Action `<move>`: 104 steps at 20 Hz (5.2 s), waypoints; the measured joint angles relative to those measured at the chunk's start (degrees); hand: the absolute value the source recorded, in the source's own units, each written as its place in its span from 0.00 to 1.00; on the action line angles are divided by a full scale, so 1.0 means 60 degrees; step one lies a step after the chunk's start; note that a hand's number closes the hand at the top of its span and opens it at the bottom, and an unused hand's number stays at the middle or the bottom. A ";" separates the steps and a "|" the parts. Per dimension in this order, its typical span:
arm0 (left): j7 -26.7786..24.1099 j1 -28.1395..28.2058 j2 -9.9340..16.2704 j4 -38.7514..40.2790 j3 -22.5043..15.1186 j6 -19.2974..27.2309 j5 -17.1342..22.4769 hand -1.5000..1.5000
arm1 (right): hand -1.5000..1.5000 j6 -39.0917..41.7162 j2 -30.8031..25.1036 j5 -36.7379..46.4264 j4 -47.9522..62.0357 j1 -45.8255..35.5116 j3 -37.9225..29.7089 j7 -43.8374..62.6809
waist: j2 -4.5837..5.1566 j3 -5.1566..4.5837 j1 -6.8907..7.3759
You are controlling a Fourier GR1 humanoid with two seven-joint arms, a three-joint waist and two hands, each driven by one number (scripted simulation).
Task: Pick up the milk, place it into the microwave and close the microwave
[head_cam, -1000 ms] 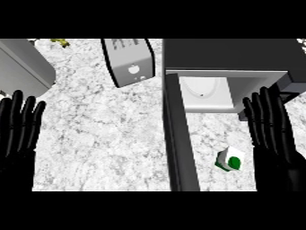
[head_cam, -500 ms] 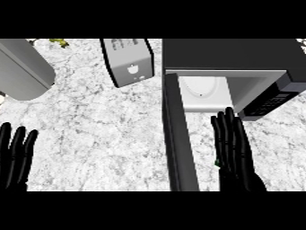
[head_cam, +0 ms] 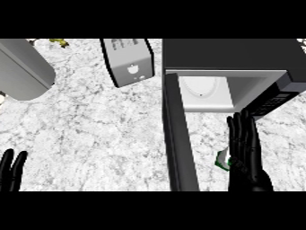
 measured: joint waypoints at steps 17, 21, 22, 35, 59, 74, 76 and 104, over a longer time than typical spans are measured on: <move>-0.1086 0.1377 0.0135 -0.0150 -0.0100 -0.0484 0.0220 0.00 | 0.00 0.0485 -0.0211 -0.2828 0.2268 0.1359 -0.2181 -0.3175 | -0.0016 -0.0005 -0.0020; -0.1388 0.1703 0.0181 -0.0159 -0.0083 -0.0616 0.0266 0.00 | 0.00 0.0810 -0.0298 -0.3350 0.2891 0.1488 -0.2703 -0.3921 | -0.0020 -0.0020 -0.0004; -0.1423 0.1778 0.0160 -0.0214 -0.0189 -0.0597 0.0152 0.00 | 0.00 0.0948 -0.0314 -0.3492 0.3179 0.1545 -0.2837 -0.4226 | -0.0017 -0.0014 -0.0006; -0.1538 0.1969 0.0243 -0.0290 -0.0020 -0.0817 0.0392 0.00 | 0.00 0.2223 -0.0637 -0.4112 0.5439 0.1476 -0.3801 -0.6198 | 0.0006 0.0003 -0.0001; -0.1996 0.2355 0.0192 -0.0144 0.0231 -0.1184 0.0573 0.00 | 0.00 0.3316 -0.0935 -0.4633 1.1355 -0.1095 -0.6269 -0.8694 | 0.0018 0.0010 0.0038; -0.1767 0.2205 0.0088 -0.0029 0.0098 -0.1107 0.0580 0.00 | 1.00 0.4607 -0.0529 -0.4366 1.1774 -0.1743 -0.5933 -1.0087 | 0.0008 -0.0005 -0.0001; -0.1714 0.2159 0.0114 -0.0046 0.0178 -0.1134 0.0678 0.00 | 1.00 0.4417 -0.0329 -0.4466 1.1597 -0.1893 -0.5997 -1.0055 | 0.0008 -0.0003 -0.0003; -0.1978 0.2441 0.0422 0.0196 0.1225 -0.1950 0.1884 0.00 | 1.00 0.8613 -0.3413 -0.5193 1.0286 -0.4543 -0.5402 -0.7413 | 0.0010 0.0001 0.0037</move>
